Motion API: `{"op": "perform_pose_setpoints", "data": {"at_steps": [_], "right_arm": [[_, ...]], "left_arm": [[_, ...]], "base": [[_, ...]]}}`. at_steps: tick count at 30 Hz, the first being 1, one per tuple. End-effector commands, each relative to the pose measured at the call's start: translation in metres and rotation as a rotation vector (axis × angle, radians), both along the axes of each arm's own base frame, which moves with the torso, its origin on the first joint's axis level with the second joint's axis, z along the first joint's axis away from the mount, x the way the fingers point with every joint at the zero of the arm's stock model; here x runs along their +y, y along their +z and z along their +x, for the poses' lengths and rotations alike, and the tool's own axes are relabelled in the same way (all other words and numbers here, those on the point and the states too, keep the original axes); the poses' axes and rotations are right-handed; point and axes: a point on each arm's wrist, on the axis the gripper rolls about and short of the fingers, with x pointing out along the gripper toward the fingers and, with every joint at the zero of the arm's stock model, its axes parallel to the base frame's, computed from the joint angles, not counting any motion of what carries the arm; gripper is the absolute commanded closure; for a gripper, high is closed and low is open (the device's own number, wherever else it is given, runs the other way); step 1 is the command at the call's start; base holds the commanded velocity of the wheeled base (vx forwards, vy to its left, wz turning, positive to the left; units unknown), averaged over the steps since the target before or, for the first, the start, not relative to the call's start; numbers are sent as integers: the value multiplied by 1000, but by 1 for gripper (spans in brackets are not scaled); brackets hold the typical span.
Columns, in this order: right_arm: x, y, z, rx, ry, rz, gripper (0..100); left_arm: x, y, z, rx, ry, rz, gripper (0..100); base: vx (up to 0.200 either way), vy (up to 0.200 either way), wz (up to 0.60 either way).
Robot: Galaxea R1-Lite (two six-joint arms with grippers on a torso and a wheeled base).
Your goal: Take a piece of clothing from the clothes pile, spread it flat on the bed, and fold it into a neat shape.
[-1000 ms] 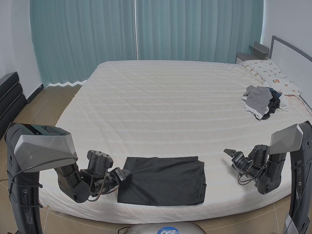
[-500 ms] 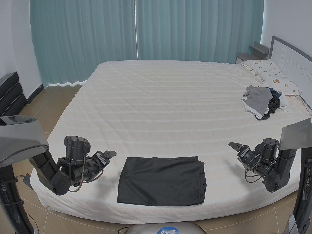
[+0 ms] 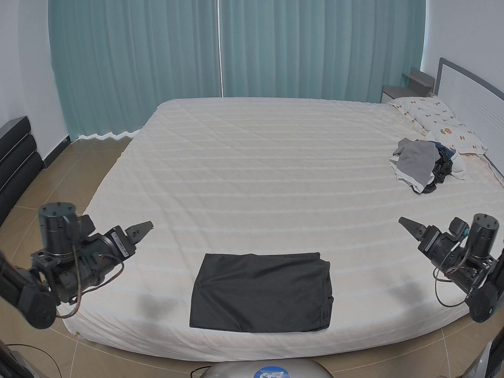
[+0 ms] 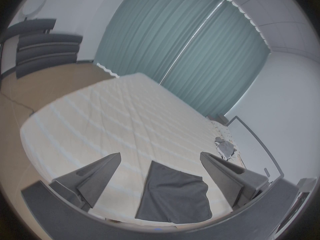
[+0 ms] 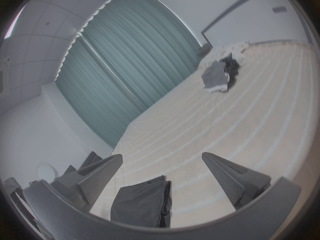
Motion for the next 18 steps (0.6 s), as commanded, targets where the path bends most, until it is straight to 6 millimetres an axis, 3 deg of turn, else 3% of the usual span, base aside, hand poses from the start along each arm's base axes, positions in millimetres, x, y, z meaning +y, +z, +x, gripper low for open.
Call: {"op": "perform_pose_setpoints", "data": {"at_steps": [1,7,11,13,18], "right_arm": [[-8,52,-76,-193,-30,-115,0],[-8,68,-137,-269,21,-236,0],[-10,67,-180,-324,98,-344,0],[-11,67,-192,-328,108,-368,0],[-16,59,-238,-270,104,-486,0]], "left_arm": [[32,45,-85,-284,43,112,0],[51,56,-135,-421,143,232,0],[56,58,-171,-479,185,316,0],[57,57,-184,-494,196,347,0],[59,51,-228,-514,232,462,0]], "base": [[0,0,0],[0,0,0],[0,0,0],[0,0,0],[0,0,0]]}}
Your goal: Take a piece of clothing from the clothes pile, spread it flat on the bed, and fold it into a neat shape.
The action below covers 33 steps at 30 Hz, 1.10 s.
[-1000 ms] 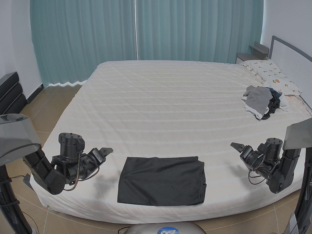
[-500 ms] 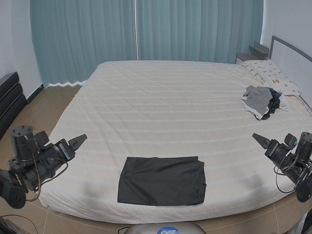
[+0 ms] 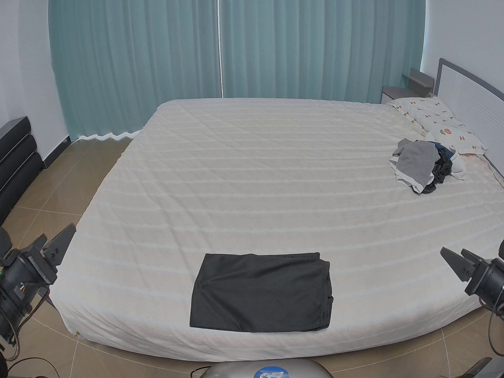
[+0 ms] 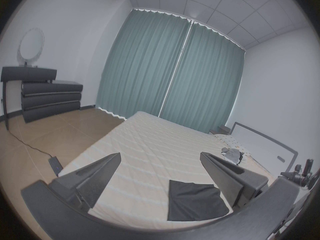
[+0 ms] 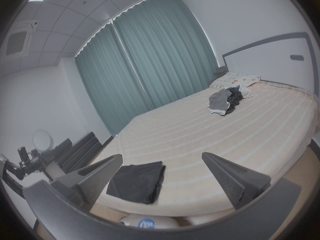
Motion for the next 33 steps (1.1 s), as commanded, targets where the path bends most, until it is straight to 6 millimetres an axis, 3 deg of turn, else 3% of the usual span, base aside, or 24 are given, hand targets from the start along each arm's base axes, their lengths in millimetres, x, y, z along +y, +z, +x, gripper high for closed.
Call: {"op": "perform_pose_setpoints", "data": {"at_steps": [1,5,10,16,22,24,28,33], "right_arm": [[-9,3,-116,-193,50,-243,0],[-11,-6,-142,-190,59,-337,0],[-8,-21,-153,-208,-13,-388,0],[-9,-29,-146,-227,-29,-454,0],[-9,-54,-127,-335,-43,-573,0],[-9,-52,-127,-358,-46,-594,0],[-9,-54,-127,-333,-45,-564,0],[-9,-55,-127,-302,-56,-454,0]], "left_arm": [[13,-5,-108,-216,140,220,0],[13,-16,-121,-236,150,285,0],[14,-36,-130,-267,166,345,0],[13,-65,-134,-287,201,481,0],[13,-70,-133,-249,193,484,0],[13,-74,-132,-214,182,479,0],[13,-85,-131,-113,153,436,0],[12,-86,-131,-114,122,351,0]], "base": [[0,0,0],[0,0,0],[0,0,0],[0,0,0],[0,0,0],[0,0,0],[0,0,0],[0,0,0]]}}
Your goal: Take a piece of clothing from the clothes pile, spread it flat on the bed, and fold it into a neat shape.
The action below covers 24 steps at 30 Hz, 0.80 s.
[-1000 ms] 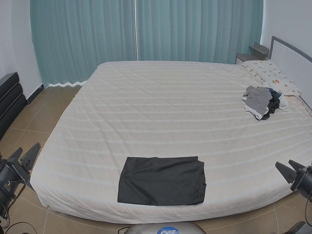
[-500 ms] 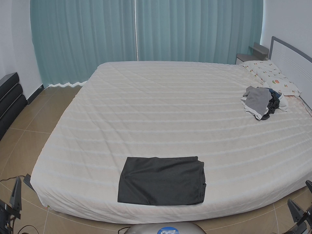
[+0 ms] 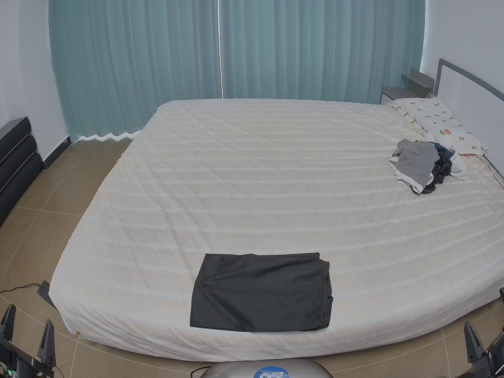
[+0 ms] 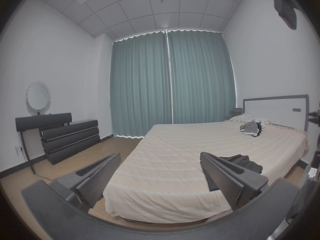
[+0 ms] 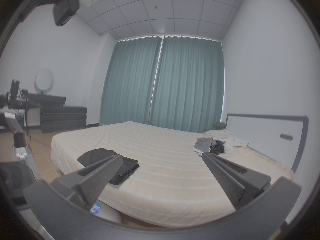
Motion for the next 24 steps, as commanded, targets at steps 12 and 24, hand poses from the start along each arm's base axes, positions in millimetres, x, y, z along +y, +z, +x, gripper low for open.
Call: {"op": "perform_pose_setpoints", "data": {"at_steps": [12,24], "right_arm": [[-2,-15,0,107,-102,163,0],[-2,-14,0,99,-99,157,0]], "left_arm": [[-3,-10,0,46,-131,-34,0],[-3,-10,0,46,-122,-37,0]], "base": [[0,0,0],[0,0,0]]}}
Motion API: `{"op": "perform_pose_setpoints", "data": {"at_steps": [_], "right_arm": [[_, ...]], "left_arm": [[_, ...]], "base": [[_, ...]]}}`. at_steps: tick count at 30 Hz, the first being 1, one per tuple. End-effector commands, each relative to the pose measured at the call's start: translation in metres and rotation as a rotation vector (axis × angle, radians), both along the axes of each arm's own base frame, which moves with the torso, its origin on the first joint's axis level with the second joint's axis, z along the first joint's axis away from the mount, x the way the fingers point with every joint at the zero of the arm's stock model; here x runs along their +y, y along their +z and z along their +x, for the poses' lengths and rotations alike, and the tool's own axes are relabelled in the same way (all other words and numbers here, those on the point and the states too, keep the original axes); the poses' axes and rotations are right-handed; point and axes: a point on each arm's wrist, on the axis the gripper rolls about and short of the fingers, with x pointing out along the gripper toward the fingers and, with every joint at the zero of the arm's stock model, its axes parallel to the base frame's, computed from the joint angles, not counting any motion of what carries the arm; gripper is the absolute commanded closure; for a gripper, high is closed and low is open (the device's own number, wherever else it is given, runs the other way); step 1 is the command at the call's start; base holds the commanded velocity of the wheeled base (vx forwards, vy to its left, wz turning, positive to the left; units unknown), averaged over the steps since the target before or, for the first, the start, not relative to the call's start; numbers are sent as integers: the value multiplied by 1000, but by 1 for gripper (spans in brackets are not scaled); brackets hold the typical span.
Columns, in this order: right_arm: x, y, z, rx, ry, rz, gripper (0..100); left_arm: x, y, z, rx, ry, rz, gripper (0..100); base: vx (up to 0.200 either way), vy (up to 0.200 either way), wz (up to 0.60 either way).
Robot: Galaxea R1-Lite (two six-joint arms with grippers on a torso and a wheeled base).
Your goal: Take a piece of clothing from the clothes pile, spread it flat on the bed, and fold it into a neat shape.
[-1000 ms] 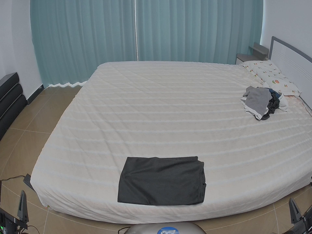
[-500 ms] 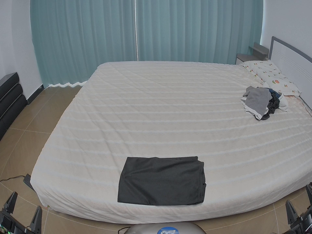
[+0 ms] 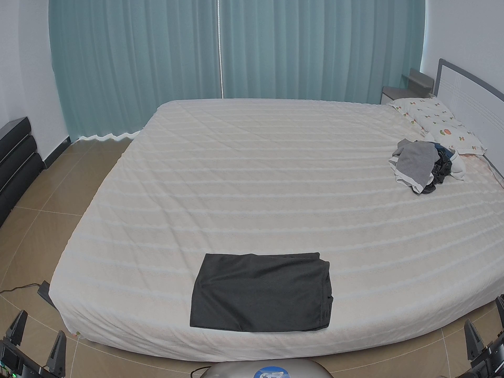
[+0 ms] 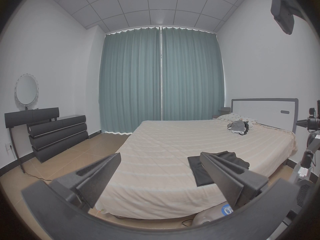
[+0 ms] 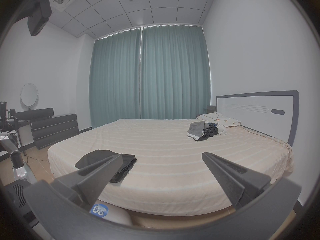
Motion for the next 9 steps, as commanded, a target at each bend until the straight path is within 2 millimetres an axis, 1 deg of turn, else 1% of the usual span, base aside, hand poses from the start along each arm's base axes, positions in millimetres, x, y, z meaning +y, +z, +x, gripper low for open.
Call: {"op": "perform_pose_setpoints", "data": {"at_steps": [1,9], "right_arm": [[0,-4,0,4,1,-2,0],[0,-4,0,6,1,1,0]], "left_arm": [[0,-5,1,7,-1,0,0],[0,-5,1,7,-1,0,0]], "base": [[0,0,0],[0,0,0]]}}
